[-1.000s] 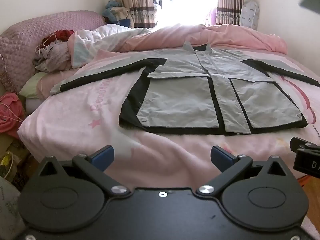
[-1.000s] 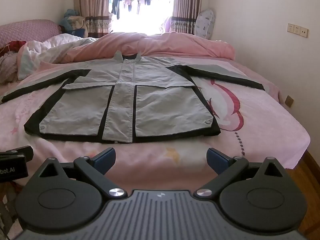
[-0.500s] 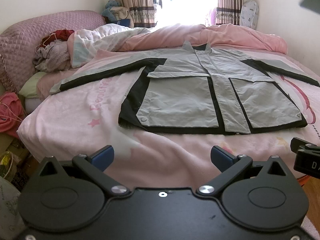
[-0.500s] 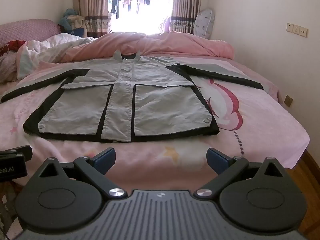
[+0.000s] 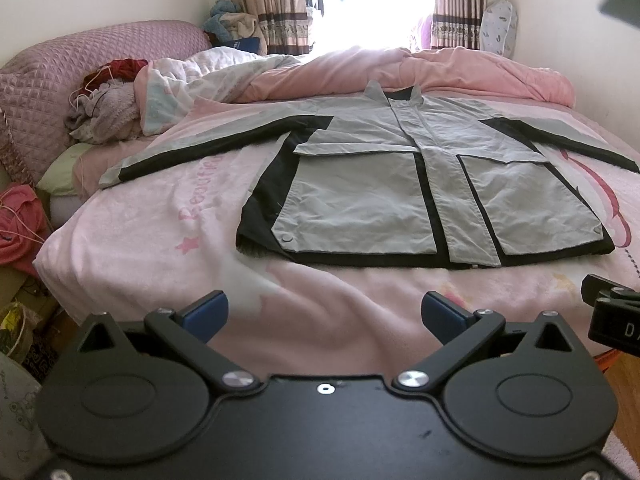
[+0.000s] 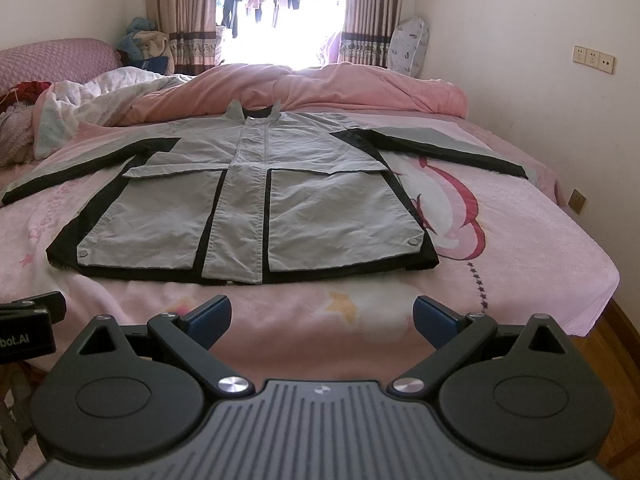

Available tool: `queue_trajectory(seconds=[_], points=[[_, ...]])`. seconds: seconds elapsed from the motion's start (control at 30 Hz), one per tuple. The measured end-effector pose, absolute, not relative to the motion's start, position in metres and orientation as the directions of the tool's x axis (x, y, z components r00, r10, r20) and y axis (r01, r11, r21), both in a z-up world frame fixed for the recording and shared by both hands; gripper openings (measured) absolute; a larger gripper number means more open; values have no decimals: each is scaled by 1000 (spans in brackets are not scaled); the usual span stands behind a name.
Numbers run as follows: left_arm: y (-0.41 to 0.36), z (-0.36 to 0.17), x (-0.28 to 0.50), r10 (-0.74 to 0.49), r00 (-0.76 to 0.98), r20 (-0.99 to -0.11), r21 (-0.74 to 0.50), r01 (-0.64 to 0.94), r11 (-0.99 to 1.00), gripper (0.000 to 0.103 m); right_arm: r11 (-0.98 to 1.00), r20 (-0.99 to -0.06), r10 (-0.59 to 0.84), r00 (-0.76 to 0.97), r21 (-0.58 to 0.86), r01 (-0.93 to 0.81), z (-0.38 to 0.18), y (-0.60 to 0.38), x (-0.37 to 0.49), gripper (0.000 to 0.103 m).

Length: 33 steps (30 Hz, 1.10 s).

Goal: Fold large clothes

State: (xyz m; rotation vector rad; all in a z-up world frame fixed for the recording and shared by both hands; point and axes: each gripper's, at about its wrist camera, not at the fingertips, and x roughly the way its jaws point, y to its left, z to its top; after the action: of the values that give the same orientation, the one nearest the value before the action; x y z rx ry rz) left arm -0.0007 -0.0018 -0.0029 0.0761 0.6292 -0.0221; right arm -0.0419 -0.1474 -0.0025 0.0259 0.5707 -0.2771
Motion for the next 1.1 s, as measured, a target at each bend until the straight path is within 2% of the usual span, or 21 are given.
queue_trajectory(seconds=[1.1], points=[[0, -3, 1, 1, 807, -591, 62, 44, 997, 103, 962, -535, -252, 806, -51, 267, -3, -149, -43, 103]])
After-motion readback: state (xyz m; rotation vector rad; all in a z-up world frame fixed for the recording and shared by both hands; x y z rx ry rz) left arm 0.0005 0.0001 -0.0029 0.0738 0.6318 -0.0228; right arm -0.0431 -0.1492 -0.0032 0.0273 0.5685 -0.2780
